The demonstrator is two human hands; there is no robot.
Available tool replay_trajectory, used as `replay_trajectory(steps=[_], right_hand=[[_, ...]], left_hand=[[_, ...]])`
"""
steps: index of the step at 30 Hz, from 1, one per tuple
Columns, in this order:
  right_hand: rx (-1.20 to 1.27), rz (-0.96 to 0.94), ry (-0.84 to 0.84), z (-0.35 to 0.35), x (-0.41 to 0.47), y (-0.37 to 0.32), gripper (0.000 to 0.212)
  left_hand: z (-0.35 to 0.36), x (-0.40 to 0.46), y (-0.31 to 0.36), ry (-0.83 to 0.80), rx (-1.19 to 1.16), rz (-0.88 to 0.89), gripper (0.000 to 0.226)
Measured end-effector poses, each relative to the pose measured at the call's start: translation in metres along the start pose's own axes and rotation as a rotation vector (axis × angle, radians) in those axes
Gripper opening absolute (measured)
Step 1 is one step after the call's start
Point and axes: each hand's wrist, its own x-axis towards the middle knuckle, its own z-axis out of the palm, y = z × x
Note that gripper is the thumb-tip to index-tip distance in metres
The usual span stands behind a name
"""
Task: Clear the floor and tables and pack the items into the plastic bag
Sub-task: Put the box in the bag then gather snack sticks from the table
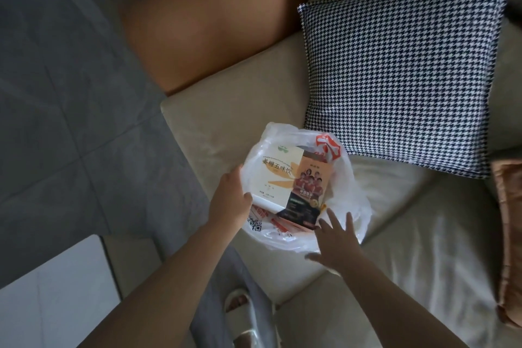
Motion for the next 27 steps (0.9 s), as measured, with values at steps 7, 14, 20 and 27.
replay_trajectory(steps=[7,14,20,27], right_hand=[[-0.067,-0.053,0.073,-0.001,-0.002,0.013,0.039],[0.016,-0.095,0.197,-0.049,-0.023,0.033,0.029],[0.030,-0.152,0.278,-0.079,-0.043,0.047,0.027],[0.079,-0.234,0.278,-0.099,-0.076,0.059,0.022]], left_hand=[[0.018,-0.001,0.008,0.034,0.040,0.030,0.059],[0.026,-0.021,0.037,0.223,0.467,0.321,0.073],[0.061,-0.052,0.082,-0.185,0.426,0.379,0.040],[0.044,-0.074,0.100,-0.290,0.348,0.317,0.028]])
